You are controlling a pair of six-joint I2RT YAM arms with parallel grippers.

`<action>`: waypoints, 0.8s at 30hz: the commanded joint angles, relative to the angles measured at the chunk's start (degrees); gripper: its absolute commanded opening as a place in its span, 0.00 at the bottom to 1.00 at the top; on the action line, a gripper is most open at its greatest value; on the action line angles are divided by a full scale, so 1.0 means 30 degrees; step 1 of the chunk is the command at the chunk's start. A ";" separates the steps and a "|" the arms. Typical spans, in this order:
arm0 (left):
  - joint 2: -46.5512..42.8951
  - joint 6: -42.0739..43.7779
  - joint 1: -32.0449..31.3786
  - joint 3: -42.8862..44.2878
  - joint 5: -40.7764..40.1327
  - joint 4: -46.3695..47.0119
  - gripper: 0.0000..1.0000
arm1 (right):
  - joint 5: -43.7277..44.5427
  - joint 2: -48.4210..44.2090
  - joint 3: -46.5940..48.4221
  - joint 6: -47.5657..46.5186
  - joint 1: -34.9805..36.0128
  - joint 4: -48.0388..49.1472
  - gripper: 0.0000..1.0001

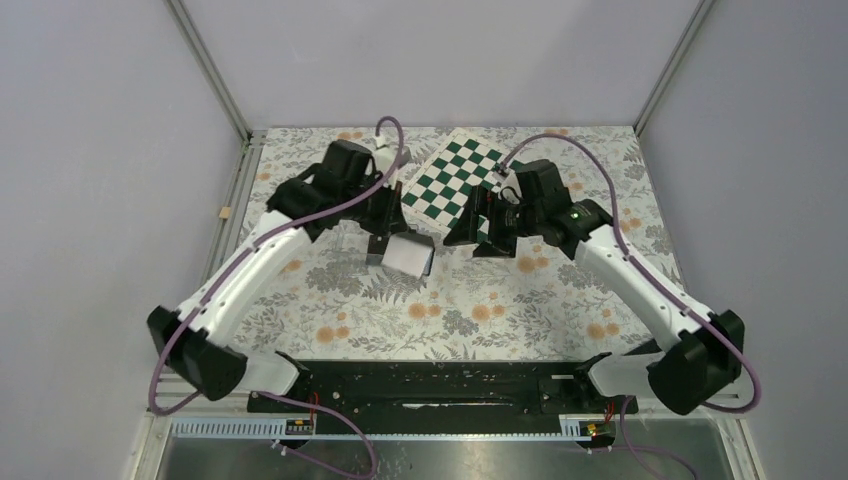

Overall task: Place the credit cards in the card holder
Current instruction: Open the card holder.

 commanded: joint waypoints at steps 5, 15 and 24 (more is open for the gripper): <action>-0.2318 0.2607 0.0030 0.3457 -0.0840 -0.0254 0.00 | 0.1080 -0.1731 0.2028 -0.3238 -0.0112 0.1083 0.99; -0.0985 0.3020 0.0039 0.6032 0.2873 -0.1469 0.00 | -0.0960 -0.2345 0.2773 -0.5388 -0.0045 0.2365 1.00; 0.0419 0.2557 0.0053 0.6579 0.5141 -0.2959 0.00 | -0.1263 -0.1010 0.3204 -0.5688 0.1984 0.2581 1.00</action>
